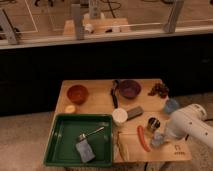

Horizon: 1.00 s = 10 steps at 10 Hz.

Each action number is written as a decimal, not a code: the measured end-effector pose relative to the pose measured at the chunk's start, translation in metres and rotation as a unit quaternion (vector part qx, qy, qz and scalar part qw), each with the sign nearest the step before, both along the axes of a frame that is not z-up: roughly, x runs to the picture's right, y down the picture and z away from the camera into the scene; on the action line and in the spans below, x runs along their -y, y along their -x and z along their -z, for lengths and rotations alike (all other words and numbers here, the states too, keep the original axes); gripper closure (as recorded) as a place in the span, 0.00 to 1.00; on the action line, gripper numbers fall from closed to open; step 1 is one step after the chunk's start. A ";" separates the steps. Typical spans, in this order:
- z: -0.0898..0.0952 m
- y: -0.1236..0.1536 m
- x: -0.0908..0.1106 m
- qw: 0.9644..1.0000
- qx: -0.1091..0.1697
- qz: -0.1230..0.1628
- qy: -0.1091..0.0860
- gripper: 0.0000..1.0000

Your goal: Wipe table surface with towel

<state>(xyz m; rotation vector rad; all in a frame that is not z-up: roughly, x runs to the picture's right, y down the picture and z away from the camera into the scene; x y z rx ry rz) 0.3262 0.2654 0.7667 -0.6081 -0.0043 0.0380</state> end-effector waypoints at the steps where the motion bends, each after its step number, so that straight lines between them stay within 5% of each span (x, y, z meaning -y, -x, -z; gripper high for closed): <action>1: 0.001 0.008 -0.002 1.000 0.007 0.006 0.000 0.96; 5: 0.013 0.004 -0.040 0.999 0.008 0.029 0.020 0.96; 10: 0.037 -0.052 -0.070 0.998 -0.031 0.044 0.041 0.96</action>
